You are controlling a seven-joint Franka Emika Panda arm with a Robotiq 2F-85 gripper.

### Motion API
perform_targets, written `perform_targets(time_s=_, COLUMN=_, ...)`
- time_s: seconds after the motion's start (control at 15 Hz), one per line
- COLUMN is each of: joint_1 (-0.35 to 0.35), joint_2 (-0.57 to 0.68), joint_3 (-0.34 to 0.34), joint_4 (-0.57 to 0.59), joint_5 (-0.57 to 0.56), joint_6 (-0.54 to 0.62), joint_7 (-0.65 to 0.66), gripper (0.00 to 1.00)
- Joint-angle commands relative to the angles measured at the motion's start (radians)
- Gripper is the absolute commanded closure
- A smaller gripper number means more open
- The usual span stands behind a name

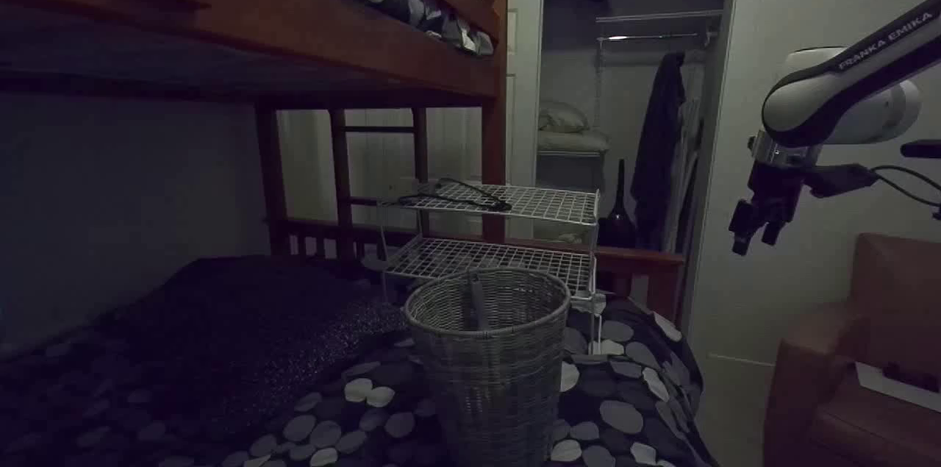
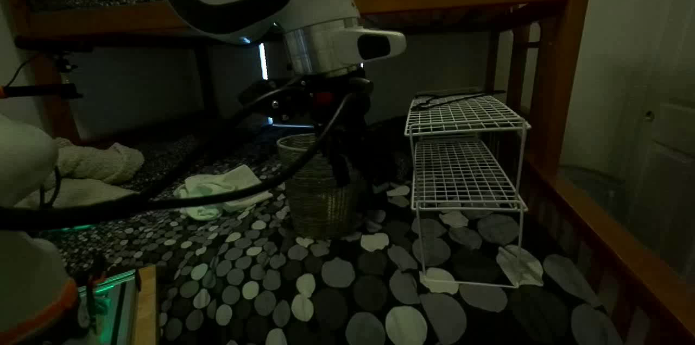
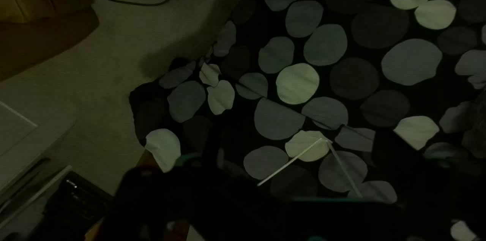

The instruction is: Hang the black coat hanger on the top bank

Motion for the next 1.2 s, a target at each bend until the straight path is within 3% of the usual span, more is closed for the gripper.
perform_targets(time_s=0.0, joint_1=-0.011, joint_2=0.001, joint_3=0.010, joint_4=0.001, joint_5=0.006, joint_6=-0.002, joint_7=-0.004, gripper=0.00)
perform_targets(time_s=0.27, joint_1=-0.011, joint_2=0.001, joint_3=0.010, joint_4=0.001, joint_5=0.007, joint_6=-0.002, joint_7=-0.004, gripper=0.00)
perform_targets(time_s=0.4, joint_1=0.017, joint_2=0.015, joint_3=0.009, joint_4=0.042, joint_5=0.066, joint_6=0.038, joint_7=0.007, gripper=0.00)
perform_targets(time_s=0.53, joint_1=0.063, joint_2=0.035, joint_3=0.022, joint_4=0.129, joint_5=0.137, joint_6=0.094, joint_7=0.002, gripper=0.00)
perform_targets(time_s=0.67, joint_1=0.118, joint_2=0.091, joint_3=0.038, joint_4=0.263, joint_5=0.213, joint_6=0.078, joint_7=-0.008, gripper=0.00)
perform_targets(time_s=0.93, joint_1=0.193, joint_2=0.237, joint_3=0.092, joint_4=0.536, joint_5=0.293, joint_6=-0.048, joint_7=-0.010, gripper=0.00)
perform_targets(time_s=1.13, joint_1=0.198, joint_2=0.379, joint_3=0.133, joint_4=0.729, joint_5=0.375, joint_6=-0.120, joint_7=0.054, gripper=0.00)
